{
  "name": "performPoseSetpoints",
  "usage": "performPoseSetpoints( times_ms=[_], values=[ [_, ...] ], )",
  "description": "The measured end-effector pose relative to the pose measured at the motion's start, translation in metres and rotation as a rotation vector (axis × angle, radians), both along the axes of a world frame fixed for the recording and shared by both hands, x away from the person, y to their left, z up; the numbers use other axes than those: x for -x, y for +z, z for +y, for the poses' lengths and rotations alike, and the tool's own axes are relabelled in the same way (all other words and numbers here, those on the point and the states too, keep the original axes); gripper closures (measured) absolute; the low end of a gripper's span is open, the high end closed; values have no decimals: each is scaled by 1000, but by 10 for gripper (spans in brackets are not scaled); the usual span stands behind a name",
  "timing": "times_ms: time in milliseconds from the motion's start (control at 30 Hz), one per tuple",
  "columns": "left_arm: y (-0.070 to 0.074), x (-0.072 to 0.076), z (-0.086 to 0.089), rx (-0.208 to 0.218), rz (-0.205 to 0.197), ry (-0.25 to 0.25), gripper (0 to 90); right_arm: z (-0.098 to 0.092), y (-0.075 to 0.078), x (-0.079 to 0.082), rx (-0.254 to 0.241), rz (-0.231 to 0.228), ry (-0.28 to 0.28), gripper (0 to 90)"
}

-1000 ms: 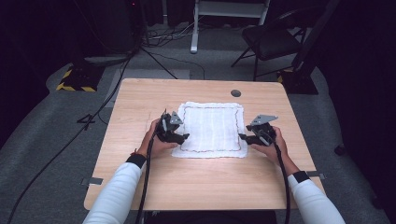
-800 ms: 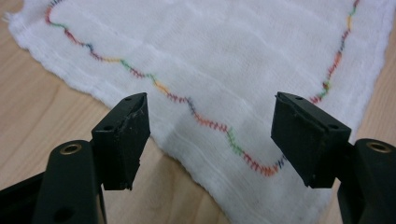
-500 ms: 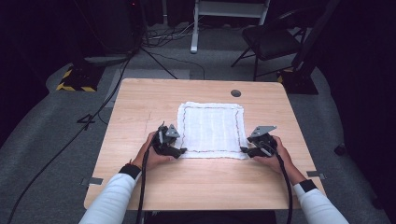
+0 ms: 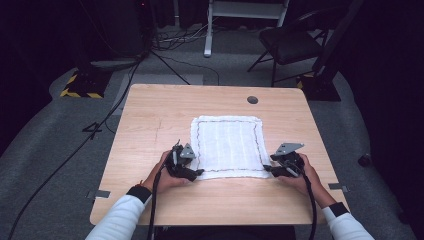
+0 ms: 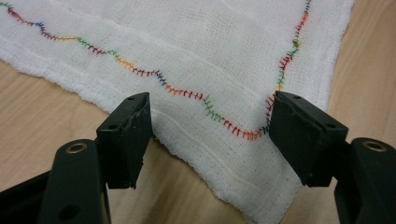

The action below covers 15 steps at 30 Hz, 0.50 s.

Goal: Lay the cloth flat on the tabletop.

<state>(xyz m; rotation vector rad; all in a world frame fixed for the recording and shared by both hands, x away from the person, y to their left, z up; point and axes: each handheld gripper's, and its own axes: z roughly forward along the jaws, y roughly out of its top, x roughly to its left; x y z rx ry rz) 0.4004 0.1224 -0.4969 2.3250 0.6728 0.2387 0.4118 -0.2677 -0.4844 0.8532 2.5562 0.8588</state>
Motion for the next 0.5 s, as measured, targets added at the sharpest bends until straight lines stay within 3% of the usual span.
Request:
performPoseSetpoints(
  times_ms=[333,400,500],
  values=[
    [-2,28,-8,21,6,-26,299,-14,-1,32,-9,2,7,471],
    [0,34,-9,6,0,-28,298,-16,-1,37,-10,5,8,447],
    [4,44,-9,-42,-50,-52,281,-17,-1,39,-6,1,8,426]
  ],
)
